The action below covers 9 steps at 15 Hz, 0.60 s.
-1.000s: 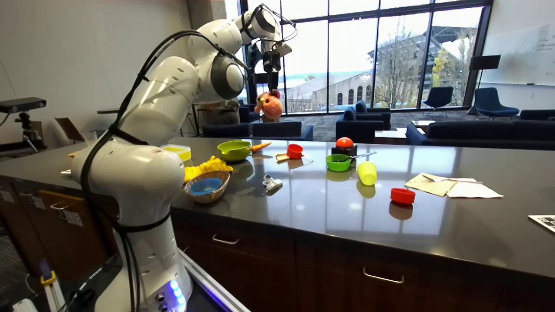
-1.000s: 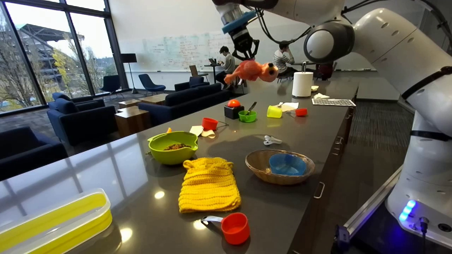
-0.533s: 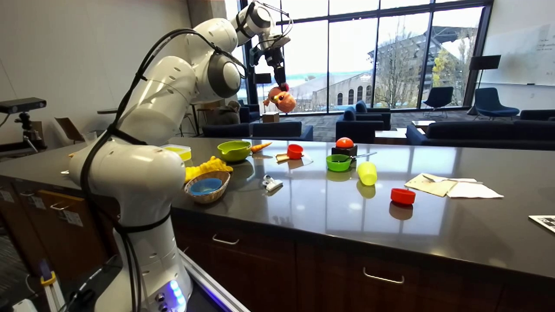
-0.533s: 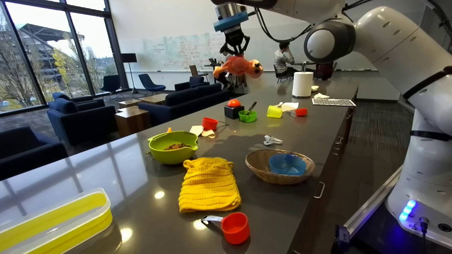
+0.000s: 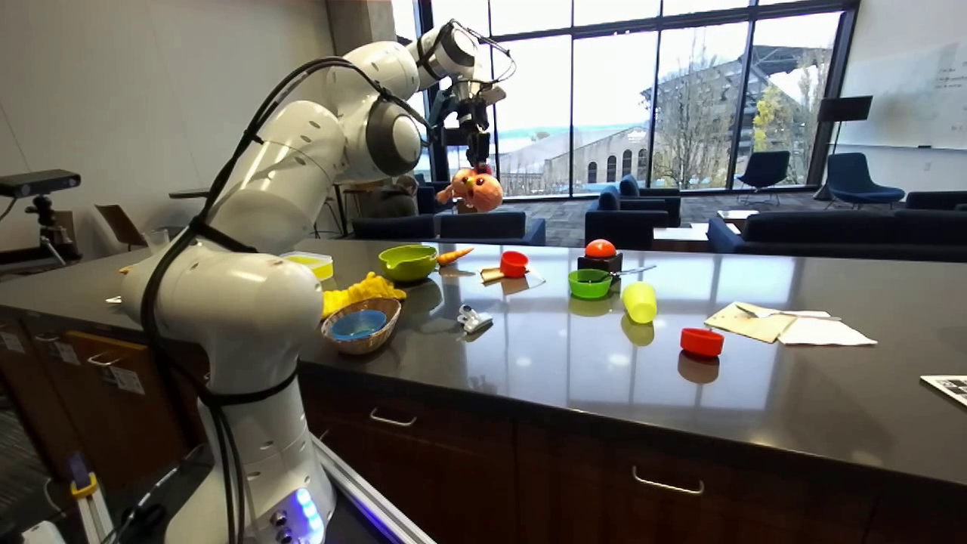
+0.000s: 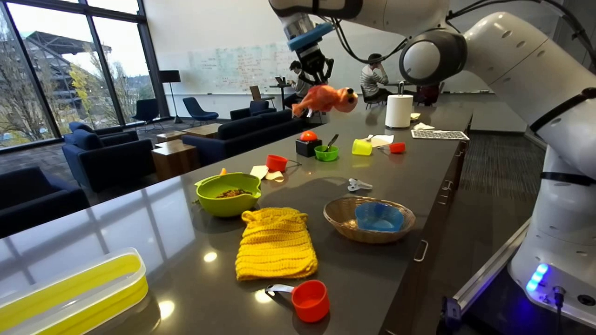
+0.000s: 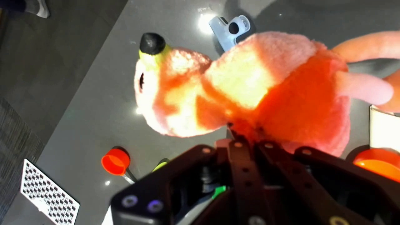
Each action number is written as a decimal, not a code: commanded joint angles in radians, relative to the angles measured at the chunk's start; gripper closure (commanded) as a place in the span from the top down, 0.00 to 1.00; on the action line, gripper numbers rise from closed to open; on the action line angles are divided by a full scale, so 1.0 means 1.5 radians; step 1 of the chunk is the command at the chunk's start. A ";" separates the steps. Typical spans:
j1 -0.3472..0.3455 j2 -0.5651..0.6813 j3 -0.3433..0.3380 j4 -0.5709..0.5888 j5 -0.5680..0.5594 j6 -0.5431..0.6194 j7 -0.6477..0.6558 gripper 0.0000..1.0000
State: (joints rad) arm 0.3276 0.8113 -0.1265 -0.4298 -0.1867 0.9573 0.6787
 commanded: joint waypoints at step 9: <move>-0.003 -0.007 -0.005 0.019 0.000 0.065 0.040 0.04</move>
State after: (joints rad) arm 0.3225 0.8009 -0.1336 -0.4010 -0.1873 1.0551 0.7382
